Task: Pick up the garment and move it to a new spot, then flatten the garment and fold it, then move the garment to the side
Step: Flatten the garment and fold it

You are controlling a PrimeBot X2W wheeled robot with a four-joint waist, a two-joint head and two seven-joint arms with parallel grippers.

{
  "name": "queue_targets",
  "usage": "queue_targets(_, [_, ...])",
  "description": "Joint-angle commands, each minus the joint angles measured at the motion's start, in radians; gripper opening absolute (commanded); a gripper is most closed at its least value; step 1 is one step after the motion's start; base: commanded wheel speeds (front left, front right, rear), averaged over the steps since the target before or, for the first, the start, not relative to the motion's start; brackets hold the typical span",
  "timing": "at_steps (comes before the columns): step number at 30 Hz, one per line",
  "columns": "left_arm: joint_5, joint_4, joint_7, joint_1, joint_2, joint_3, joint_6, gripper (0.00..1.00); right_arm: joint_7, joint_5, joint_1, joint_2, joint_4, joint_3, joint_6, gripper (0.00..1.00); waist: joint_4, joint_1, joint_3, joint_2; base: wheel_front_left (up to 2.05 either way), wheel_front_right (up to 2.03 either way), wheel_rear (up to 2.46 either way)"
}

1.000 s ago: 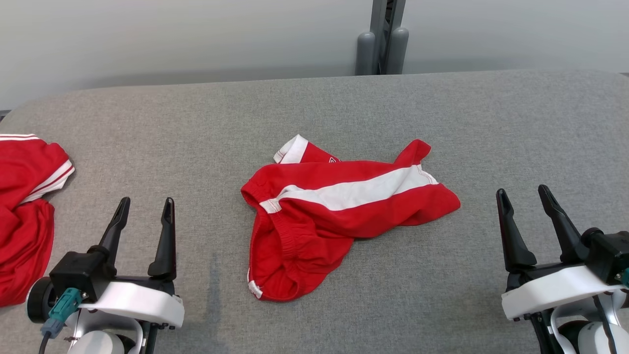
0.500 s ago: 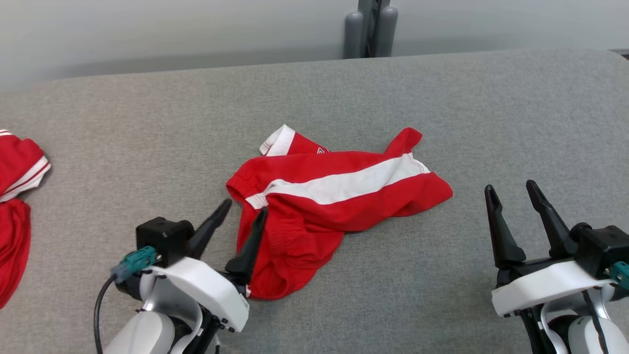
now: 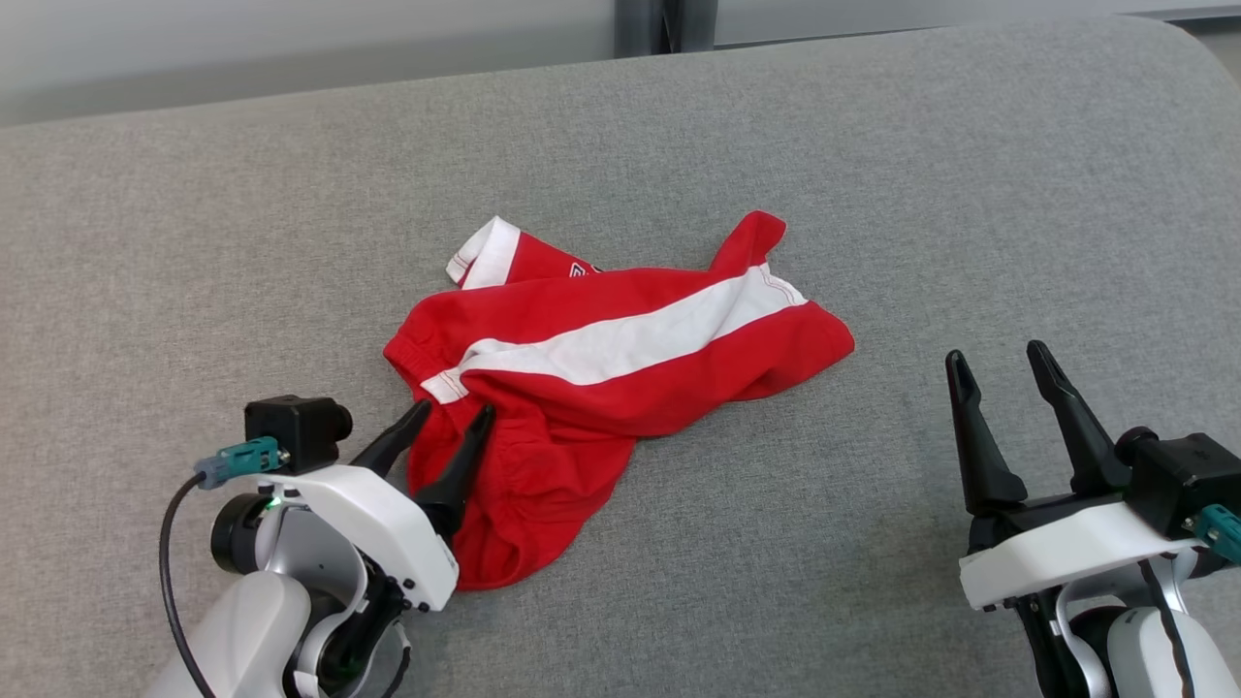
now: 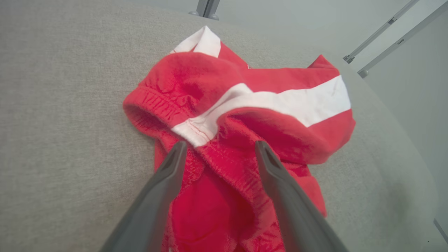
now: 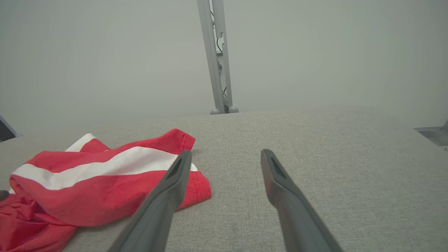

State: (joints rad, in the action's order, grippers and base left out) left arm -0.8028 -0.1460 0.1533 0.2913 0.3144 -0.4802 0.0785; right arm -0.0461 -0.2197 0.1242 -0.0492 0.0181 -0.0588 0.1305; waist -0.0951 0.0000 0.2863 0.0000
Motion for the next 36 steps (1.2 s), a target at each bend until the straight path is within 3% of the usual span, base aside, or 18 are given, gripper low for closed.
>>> queue_targets(1, [0.001, -0.008, -0.007, 0.017, 0.009, 0.006, -0.008, 1.00, -0.009, 0.000, 0.012, -0.004, -0.002, 0.003, 0.001, 1.00, -0.004, 0.0000, 0.005, 0.0000, 0.00, 0.00, 0.00])
queue_targets(9, [-0.024, -0.062, -0.016, 0.043, -0.001, 0.018, -0.030, 0.98, -0.010, -0.001, 0.031, -0.004, -0.018, 0.009, 0.001, 1.00, -0.004, 0.0000, 0.016, 0.0000, 0.00, 0.00, 0.00])
queue_targets(10, [-0.021, -0.064, -0.019, 0.050, -0.002, 0.014, -0.037, 0.89, -0.011, -0.002, 0.034, -0.004, -0.020, 0.010, 0.001, 1.00, -0.003, 0.0000, 0.018, 0.0000, 0.00, 0.00, 0.00])
queue_targets(11, [-0.019, -0.068, -0.017, 0.055, -0.002, 0.009, -0.044, 0.51, -0.011, -0.004, 0.038, -0.004, -0.022, 0.011, 0.001, 1.00, -0.002, 0.0000, 0.020, 0.0000, 0.00, 0.00, 0.00])
queue_targets(12, [-0.015, -0.070, -0.017, 0.058, -0.001, 0.004, -0.050, 0.31, -0.012, -0.004, 0.044, -0.004, -0.027, 0.013, 0.001, 1.00, -0.002, 0.0000, 0.023, 0.0000, 0.00, 0.00, 0.00])
queue_targets(13, [-0.013, -0.073, -0.022, 0.062, 0.000, 0.002, -0.052, 0.00, -0.011, -0.007, 0.053, -0.004, -0.034, 0.012, 0.001, 1.00, -0.002, 0.0000, 0.026, 0.0000, 0.00, 0.00, 0.00])
queue_targets(17, [0.003, -0.080, -0.043, 0.082, 0.002, 0.000, -0.059, 0.00, -0.007, -0.015, 0.105, -0.006, -0.079, 0.010, 0.001, 1.00, 0.000, 0.0000, 0.041, 0.0000, 0.00, 0.00, 0.00])
queue_targets(23, [0.030, -0.071, -0.066, 0.111, 0.001, -0.006, -0.055, 0.00, 0.010, -0.081, 0.235, -0.085, -0.214, -0.026, 0.001, 1.00, 0.026, 0.0000, 0.068, 0.0000, 0.00, 0.00, 0.00])
queue_targets(30, [0.045, -0.058, -0.069, 0.139, -0.012, -0.028, -0.066, 0.00, 0.058, -0.187, 0.400, -0.190, -0.390, -0.249, 0.000, 1.00, 0.080, 0.0000, 0.100, 0.0000, 0.00, 0.00, 0.00])
queue_targets(36, [0.056, -0.051, -0.080, 0.152, -0.012, -0.037, -0.071, 0.00, 0.094, -0.264, 0.500, -0.232, -0.515, -0.414, 0.000, 1.00, 0.103, 0.0000, 0.113, 0.0000, 0.00, 0.00, 0.00])
